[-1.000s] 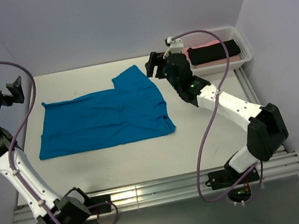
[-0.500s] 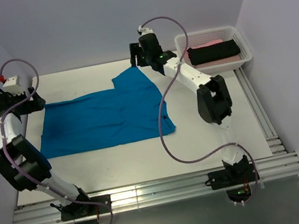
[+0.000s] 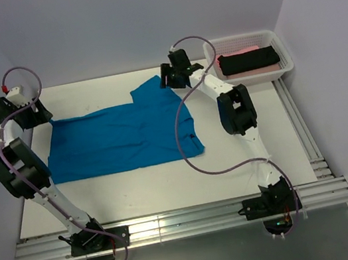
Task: Roll the t-shirts
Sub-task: Fold the tshirt
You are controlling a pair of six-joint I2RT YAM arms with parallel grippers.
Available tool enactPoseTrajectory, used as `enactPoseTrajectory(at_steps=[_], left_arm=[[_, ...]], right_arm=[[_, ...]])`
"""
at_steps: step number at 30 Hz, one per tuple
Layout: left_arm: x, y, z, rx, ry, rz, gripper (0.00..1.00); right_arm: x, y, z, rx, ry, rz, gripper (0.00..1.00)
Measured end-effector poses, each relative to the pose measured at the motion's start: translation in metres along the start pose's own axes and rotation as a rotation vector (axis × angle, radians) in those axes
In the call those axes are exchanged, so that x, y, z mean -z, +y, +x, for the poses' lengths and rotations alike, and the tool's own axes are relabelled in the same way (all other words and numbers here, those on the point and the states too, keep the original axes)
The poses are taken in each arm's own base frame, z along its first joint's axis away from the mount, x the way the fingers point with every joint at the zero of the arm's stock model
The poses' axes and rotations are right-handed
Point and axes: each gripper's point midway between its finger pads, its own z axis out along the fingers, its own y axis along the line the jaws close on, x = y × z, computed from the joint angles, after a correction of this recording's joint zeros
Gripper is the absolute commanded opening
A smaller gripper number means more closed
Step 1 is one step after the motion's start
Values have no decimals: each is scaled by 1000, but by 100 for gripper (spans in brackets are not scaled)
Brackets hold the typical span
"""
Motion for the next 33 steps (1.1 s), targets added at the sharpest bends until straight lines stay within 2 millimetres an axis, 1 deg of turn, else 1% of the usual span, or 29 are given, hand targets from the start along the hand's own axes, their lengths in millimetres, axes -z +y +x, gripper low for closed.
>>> enactPoseTrajectory(at_steps=[3,4,5,6,8,9,10,13,15,17,18,19,21,22,23,24,26,28,30,33], left_arm=[[-4,0,9,18,29,5,88],[-3,-1,11,22,37,8,89],[-1,-2,12,16,36,9,89],[4,-5,15,7,41,9,90],[19,-13,27,-11,61,10,90],[29,-18,33,-19,71,9,90],[40,-24,39,-27,84,8,90],[73,-35,48,-62,89,-12,91],[92,-34,52,-75,81,-32,93],[106,-26,62,-60,93,-54,99],[113,-17,71,-42,110,-69,100],[117,-11,78,-27,122,-80,99],[126,2,99,15,162,-99,99],[131,7,111,38,186,-107,99],[134,9,121,55,205,-110,100],[136,10,131,64,222,-110,100],[137,7,146,80,253,-99,99],[137,1,159,87,283,-83,100],[137,-3,167,91,304,-70,99],[137,-4,171,87,311,-67,100]], right_arm=[[3,-11,4,-32,12,1,70],[9,-14,8,-36,21,6,70],[18,-21,20,-43,45,13,70],[29,-26,27,-48,61,22,71],[55,-34,45,-57,93,34,71],[73,-36,53,-62,105,36,72],[91,-36,62,-67,113,38,72],[145,-32,78,-73,90,21,75],[172,-28,90,-78,73,3,77],[191,-29,106,-86,74,-6,80],[199,-31,119,-91,87,-8,80],[203,-34,133,-95,106,-8,81],[207,-40,162,-103,156,6,82],[208,-47,183,-110,191,22,82],[209,-50,197,-113,216,30,81],[211,-55,216,-114,256,45,81],[214,-59,240,-114,303,59,80],[214,-51,239,-104,287,34,78],[212,-45,238,-98,278,16,75],[207,-41,243,-96,286,10,63]])
